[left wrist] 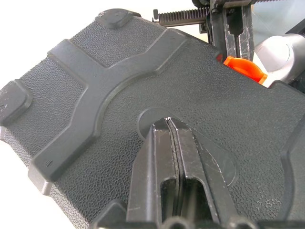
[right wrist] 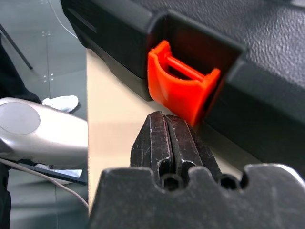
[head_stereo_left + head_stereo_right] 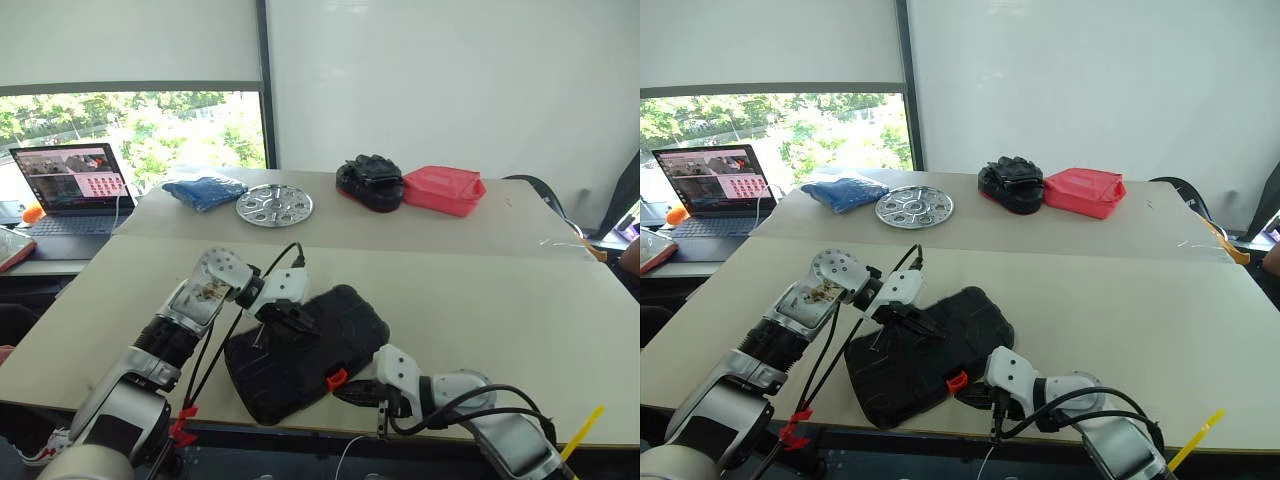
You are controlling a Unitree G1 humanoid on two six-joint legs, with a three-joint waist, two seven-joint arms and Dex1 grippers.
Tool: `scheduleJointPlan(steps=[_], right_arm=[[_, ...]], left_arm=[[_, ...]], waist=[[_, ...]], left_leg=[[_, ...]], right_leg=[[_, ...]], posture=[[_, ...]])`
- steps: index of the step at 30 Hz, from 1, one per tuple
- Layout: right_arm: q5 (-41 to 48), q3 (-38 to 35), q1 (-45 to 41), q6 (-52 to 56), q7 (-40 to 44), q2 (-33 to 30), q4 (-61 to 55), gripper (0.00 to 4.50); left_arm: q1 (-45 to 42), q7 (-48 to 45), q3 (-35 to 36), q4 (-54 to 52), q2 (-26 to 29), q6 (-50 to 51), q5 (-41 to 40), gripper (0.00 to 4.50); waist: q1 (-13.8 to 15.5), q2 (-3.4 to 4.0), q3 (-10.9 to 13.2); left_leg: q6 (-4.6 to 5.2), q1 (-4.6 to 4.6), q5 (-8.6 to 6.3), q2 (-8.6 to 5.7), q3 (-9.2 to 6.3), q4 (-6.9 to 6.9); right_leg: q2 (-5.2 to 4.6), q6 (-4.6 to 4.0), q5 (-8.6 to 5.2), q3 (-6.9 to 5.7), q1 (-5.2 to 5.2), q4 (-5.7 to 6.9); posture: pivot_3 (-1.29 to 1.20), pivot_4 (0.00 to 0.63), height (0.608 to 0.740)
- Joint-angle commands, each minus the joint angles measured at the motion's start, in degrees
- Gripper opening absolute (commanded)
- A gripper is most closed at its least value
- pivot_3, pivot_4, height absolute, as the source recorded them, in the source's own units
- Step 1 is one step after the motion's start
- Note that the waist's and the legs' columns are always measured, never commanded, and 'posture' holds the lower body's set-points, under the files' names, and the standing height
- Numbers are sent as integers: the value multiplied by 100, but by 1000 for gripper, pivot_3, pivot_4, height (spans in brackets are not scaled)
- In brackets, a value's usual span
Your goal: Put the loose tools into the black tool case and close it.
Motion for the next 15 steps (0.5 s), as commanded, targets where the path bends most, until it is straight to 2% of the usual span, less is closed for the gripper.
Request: scheduleJointPlan(steps=[1,8,12,13,14,15], right_arm=[[85,-279,-270,-76,-208,110,-282,11],[384,-374,135,88,266,-457,-816,11],[687,-884,601,286,409,-1014,-1294,11],[907,-1320,735,462,438,-1207,-1412,289],[1071,-1623,827,583,451,-1345,-1485,740],[1304,-2021,918,684,581,-1547,-1544,945]], left_arm=[[312,0,-437,196,-53,122,433,49],[334,33,-253,251,1,105,317,49],[417,-133,167,42,325,609,-69,49],[500,-192,437,-144,556,852,-294,280],[562,-223,620,-281,718,1027,-452,697],[661,-274,880,-492,955,1293,-690,878]], waist=[[0,0,0],[13,3,-2],[4,0,-2],[-18,-1,-1],[-60,-2,0],[-105,-1,0]], left_leg=[[0,0,0,0,0,0],[0,-2,0,-1,-3,-1],[1,-4,-1,-1,-7,-11],[2,-7,-2,0,-7,-14],[2,-11,-2,2,-9,-21],[2,-16,-2,5,-10,-34]], right_leg=[[0,0,0,0,0,0],[-2,1,-1,0,0,-4],[-4,5,-4,-1,0,-17],[-4,3,-6,-1,-3,-17],[-3,1,-7,1,-15,-16],[-3,-2,-7,19,-36,-10]], posture=[[0,150,740],[0,150,740],[0,150,740],[0,150,740],[0,150,740],[0,150,740]])
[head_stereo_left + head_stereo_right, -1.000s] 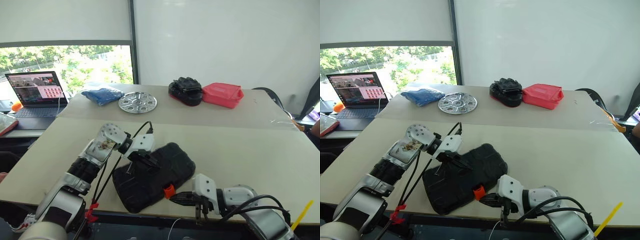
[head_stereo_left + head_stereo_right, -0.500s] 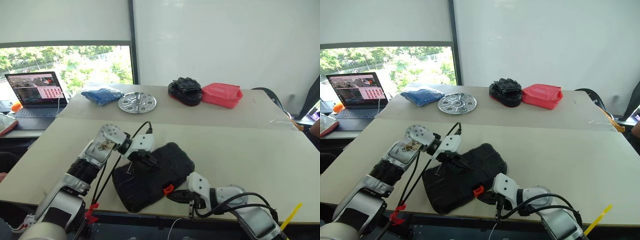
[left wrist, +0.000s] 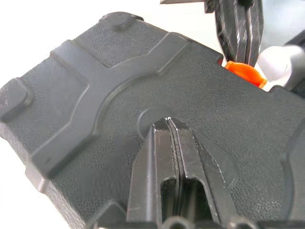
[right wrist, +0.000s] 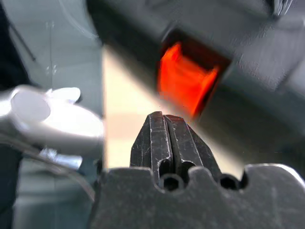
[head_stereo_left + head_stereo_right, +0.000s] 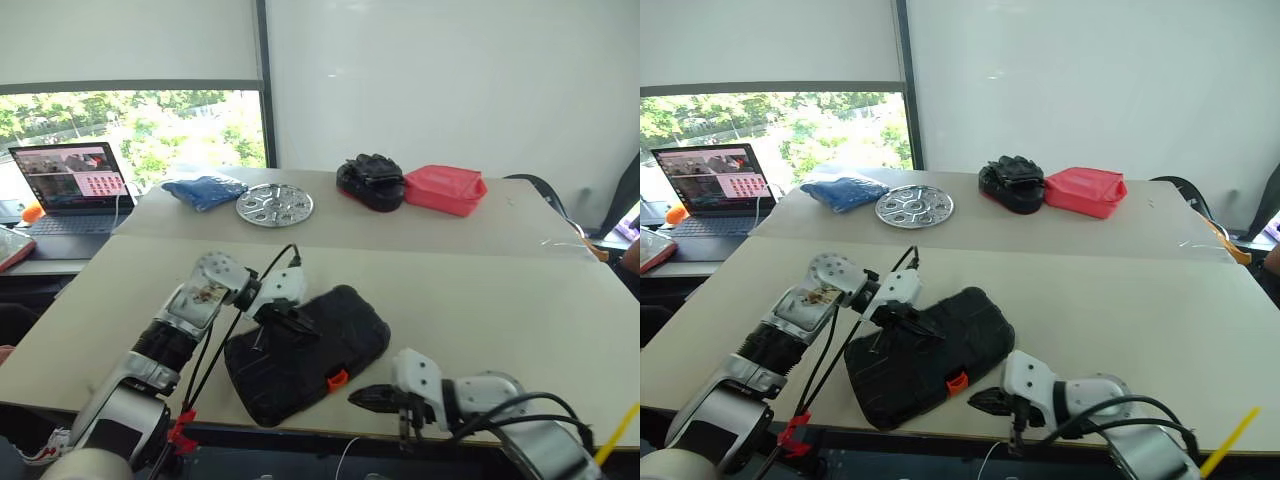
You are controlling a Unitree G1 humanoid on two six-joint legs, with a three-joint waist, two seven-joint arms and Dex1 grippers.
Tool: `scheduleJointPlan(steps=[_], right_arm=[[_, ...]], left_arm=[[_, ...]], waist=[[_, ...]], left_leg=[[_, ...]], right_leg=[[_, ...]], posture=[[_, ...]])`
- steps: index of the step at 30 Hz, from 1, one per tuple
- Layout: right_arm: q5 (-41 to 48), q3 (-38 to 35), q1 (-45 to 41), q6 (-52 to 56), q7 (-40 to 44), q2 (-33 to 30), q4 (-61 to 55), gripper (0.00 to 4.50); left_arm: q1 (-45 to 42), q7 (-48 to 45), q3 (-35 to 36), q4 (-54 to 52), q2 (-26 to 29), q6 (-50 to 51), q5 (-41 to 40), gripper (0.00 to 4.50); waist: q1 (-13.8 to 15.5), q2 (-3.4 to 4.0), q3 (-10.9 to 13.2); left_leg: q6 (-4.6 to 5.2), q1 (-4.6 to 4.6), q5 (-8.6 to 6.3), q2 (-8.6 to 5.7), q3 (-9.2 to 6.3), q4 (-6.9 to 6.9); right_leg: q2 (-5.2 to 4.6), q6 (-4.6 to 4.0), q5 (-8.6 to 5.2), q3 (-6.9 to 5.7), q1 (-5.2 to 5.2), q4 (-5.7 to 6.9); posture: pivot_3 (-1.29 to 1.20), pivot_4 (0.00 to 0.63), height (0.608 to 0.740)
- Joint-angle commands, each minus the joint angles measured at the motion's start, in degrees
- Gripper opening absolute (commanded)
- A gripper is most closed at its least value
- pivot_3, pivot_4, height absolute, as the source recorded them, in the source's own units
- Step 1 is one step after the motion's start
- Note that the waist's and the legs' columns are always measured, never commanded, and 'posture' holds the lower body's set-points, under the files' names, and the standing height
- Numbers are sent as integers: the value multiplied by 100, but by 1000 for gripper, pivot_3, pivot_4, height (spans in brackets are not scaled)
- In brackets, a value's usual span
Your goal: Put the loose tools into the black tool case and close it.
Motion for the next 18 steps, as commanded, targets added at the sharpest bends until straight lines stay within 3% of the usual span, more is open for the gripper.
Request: scheduleJointPlan(steps=[1,7,10,11,13,18], right_arm=[[777,-1354,170,393,299,-559,-387,1357],[1865,-2988,21,932,1032,-1428,71,3323],[2323,-3385,-187,1233,1201,-1691,345,4350],[2425,-3464,-257,1313,1239,-1756,436,4489],[2599,-3581,-400,1454,1328,-1877,645,4489],[2750,-3528,-474,1544,1478,-1988,764,4489]], left_arm=[[386,-143,626,-411,748,890,-462,1324],[1100,-191,2065,-1632,2085,2629,-1693,3200],[1709,-152,2671,-2083,2704,3082,-2051,4236],[1946,-176,2859,-2194,2865,3148,-2145,4454],[2411,-126,3233,-2356,3060,3096,-2193,4454],[2724,412,3784,-2554,2954,3071,-2404,4454]], waist=[[-90,0,5],[-97,-10,59],[-95,-21,66],[-93,-21,66],[-64,-21,66],[39,-30,77]], left_leg=[[0,0,0,-1,-1,-6],[0,-6,1,6,-17,-37],[0,-40,1,7,-18,-43],[0,-50,0,4,-17,-44],[0,-69,0,0,-14,-49],[-2,-90,2,0,-11,-41]], right_leg=[[0,-2,0,3,-3,2],[2,-15,-8,-11,-21,3],[-10,-45,10,-11,-58,-2],[-17,-49,13,-12,-69,-2],[-25,-48,12,-11,-90,-1],[-24,-51,16,-19,-108,0]], posture=[[0,150,740],[0,150,740],[0,150,740],[0,150,740],[0,150,740],[0,150,740]])
